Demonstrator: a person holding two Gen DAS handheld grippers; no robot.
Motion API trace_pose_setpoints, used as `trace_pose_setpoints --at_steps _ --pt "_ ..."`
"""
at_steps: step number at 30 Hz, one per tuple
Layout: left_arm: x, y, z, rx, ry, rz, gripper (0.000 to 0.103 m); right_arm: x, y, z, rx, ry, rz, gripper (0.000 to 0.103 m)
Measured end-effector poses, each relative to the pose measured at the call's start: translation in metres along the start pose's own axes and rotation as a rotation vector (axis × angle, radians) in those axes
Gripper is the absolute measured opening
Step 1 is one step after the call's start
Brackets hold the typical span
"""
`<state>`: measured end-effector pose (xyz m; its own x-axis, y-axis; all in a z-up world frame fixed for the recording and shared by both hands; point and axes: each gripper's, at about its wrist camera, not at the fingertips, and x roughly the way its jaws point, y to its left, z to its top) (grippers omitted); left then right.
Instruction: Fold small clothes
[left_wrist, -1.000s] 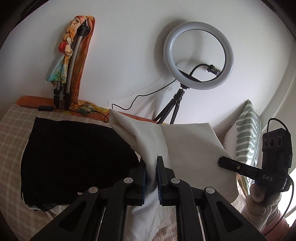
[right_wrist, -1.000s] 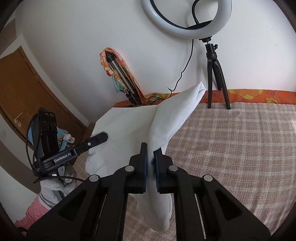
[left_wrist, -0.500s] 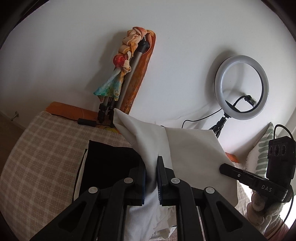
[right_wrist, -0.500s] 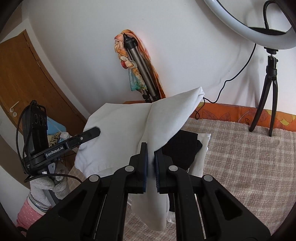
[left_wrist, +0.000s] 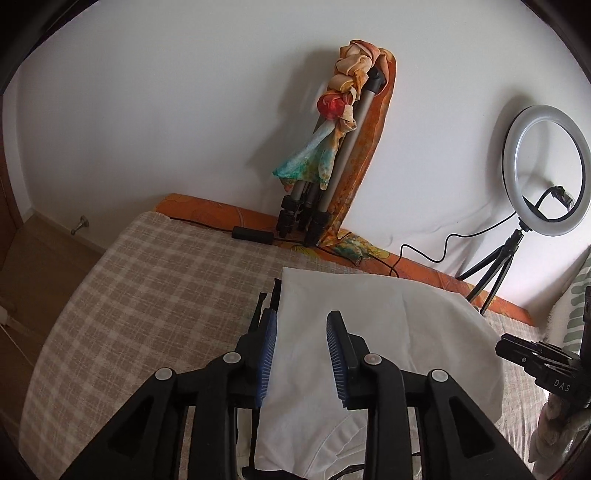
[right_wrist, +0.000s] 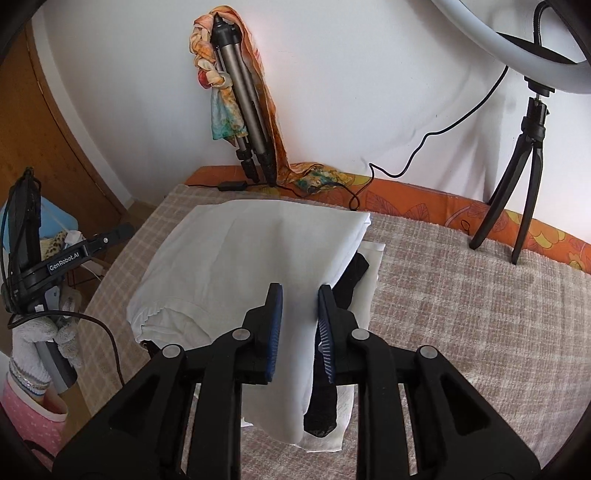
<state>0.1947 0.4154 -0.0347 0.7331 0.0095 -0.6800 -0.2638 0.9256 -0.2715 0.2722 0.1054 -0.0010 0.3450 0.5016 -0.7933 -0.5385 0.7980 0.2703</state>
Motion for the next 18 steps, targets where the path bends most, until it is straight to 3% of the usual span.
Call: trace_pose_setpoints --at_steps 1,2,7,10,16,18 --pt "-0.003 0.001 0.000 0.001 -0.005 0.006 0.031 -0.003 -0.001 -0.001 -0.006 -0.013 -0.017 0.051" --pt "-0.007 0.003 -0.001 0.002 -0.011 0.012 0.034 -0.007 -0.002 -0.002 -0.009 -0.027 -0.023 0.055" --pt "-0.023 0.001 -0.005 0.003 -0.028 0.009 0.044 -0.023 -0.005 -0.003 -0.015 -0.047 -0.032 0.056" --pt "-0.032 -0.007 -0.007 0.017 -0.043 0.012 0.048 -0.034 -0.004 -0.004 -0.015 -0.062 -0.028 0.064" --pt "-0.056 -0.027 -0.014 0.067 -0.069 0.031 0.066 -0.054 0.004 -0.010 -0.048 -0.080 -0.038 0.066" --pt "-0.065 -0.035 -0.018 0.085 -0.077 0.040 0.074 -0.061 0.008 -0.012 -0.067 -0.085 -0.040 0.071"
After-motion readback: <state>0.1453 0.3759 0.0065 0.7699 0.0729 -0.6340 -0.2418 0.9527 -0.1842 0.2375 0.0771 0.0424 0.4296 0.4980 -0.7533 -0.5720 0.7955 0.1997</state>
